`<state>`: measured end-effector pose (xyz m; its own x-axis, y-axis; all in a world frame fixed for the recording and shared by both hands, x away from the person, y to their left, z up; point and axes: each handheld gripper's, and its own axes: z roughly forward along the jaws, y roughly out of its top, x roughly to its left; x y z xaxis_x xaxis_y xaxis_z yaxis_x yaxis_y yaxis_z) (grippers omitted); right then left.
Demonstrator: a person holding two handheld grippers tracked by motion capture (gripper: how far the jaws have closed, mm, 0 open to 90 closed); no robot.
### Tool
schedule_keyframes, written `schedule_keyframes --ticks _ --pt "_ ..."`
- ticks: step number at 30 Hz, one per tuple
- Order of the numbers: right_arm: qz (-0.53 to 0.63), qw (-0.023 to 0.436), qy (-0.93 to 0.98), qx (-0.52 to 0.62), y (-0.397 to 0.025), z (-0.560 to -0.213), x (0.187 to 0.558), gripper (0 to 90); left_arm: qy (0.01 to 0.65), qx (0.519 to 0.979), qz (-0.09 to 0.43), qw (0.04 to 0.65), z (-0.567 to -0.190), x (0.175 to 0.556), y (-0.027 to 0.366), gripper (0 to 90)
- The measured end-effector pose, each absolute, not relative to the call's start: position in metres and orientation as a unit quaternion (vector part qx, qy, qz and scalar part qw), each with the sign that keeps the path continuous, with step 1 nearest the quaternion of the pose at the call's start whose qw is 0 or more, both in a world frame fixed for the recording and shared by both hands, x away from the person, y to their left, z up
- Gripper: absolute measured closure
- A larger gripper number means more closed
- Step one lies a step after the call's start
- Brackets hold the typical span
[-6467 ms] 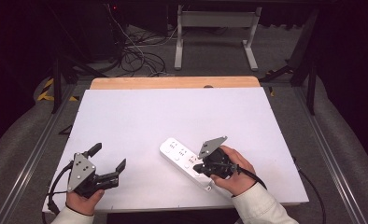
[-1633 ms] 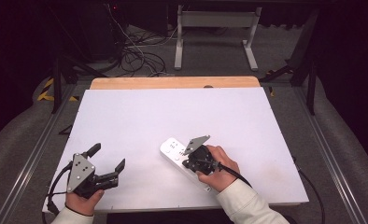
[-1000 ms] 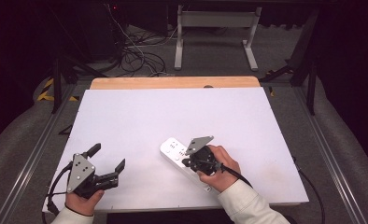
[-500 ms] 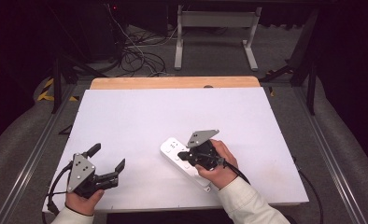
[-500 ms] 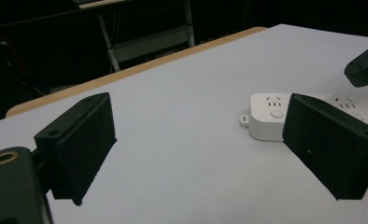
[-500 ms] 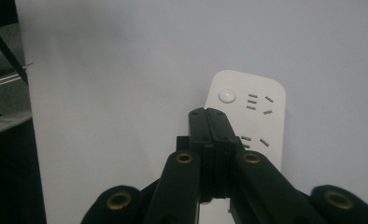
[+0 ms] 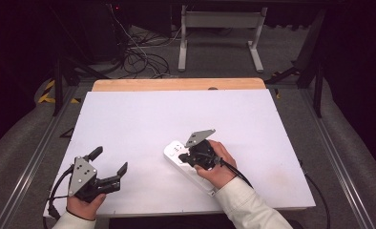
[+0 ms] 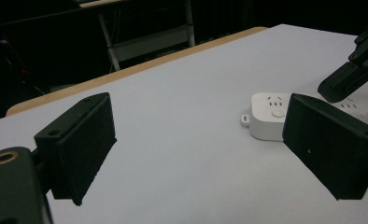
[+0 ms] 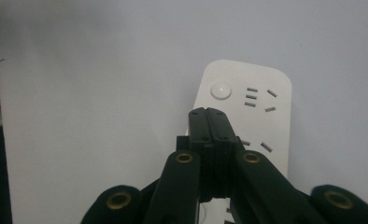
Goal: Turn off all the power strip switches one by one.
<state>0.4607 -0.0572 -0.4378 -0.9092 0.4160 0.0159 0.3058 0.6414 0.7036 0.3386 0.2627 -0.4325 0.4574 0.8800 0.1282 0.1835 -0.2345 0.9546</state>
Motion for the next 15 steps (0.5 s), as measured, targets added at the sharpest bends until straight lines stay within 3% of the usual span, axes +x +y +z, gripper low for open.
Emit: schedule_keyframes --ticks 15 --pt "0.355 0.081 0.909 0.201 -0.049 -0.449 0.465 90.0 0.379 0.701 0.357 0.488 -0.432 0.339 0.263 10.2"
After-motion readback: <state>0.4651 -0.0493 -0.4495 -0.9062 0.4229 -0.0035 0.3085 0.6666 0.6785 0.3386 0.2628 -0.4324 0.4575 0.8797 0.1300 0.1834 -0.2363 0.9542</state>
